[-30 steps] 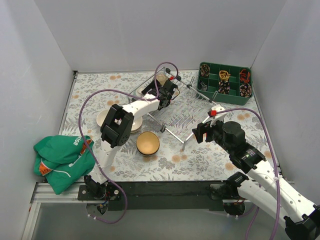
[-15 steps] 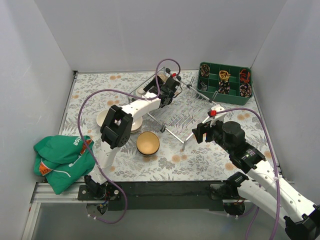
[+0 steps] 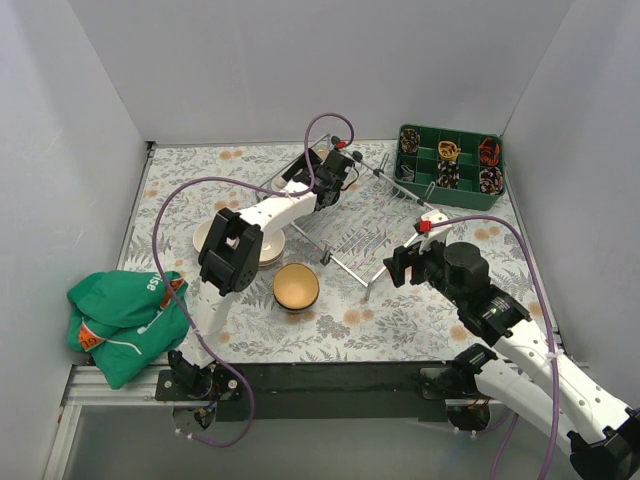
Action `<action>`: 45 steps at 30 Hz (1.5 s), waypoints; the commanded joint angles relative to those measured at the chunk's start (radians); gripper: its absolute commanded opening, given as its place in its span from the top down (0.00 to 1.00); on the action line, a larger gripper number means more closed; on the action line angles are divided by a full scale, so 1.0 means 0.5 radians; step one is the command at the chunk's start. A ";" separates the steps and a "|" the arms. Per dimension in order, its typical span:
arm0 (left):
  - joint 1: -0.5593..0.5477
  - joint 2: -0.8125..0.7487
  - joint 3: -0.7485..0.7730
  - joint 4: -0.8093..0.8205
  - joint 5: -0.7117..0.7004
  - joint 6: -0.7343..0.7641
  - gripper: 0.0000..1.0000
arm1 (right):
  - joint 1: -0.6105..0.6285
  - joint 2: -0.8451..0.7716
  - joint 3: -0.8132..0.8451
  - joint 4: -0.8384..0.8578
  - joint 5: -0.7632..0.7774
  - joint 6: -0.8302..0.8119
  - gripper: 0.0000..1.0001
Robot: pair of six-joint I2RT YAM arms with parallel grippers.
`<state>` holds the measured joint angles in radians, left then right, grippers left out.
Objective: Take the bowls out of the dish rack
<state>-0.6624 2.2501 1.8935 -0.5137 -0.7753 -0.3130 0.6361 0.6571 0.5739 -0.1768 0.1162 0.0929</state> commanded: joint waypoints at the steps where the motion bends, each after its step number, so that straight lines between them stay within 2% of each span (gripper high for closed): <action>1: 0.030 0.000 0.008 0.027 -0.026 -0.006 0.15 | -0.002 -0.001 0.000 0.065 -0.024 -0.029 0.17; 14: 0.030 0.077 -0.087 -0.077 0.054 -0.070 0.09 | -0.005 0.011 -0.004 0.065 -0.039 -0.026 0.17; 22: 0.030 0.126 -0.108 -0.080 0.014 -0.083 0.14 | -0.002 0.023 -0.007 0.065 -0.048 -0.023 0.18; 25: 0.021 0.132 -0.111 -0.080 -0.002 -0.086 0.19 | -0.002 0.023 -0.007 0.065 -0.045 -0.023 0.17; 26: 0.012 0.129 -0.111 -0.080 -0.008 -0.086 0.26 | -0.002 0.026 -0.004 0.068 -0.048 -0.026 0.18; 30: -0.031 0.096 -0.118 -0.083 -0.020 -0.089 0.41 | -0.002 0.020 -0.007 0.068 -0.048 -0.023 0.18; 38: -0.151 -0.012 -0.160 -0.083 -0.048 -0.083 0.54 | -0.002 0.011 -0.004 0.065 -0.051 -0.026 0.18; 45: -0.160 -0.110 -0.115 -0.080 -0.115 -0.086 0.66 | -0.002 -0.001 0.000 0.068 -0.051 -0.026 0.18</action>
<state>-0.7223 2.2795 1.8297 -0.5304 -0.8623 -0.3264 0.6361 0.6682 0.5739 -0.1768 0.1005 0.0929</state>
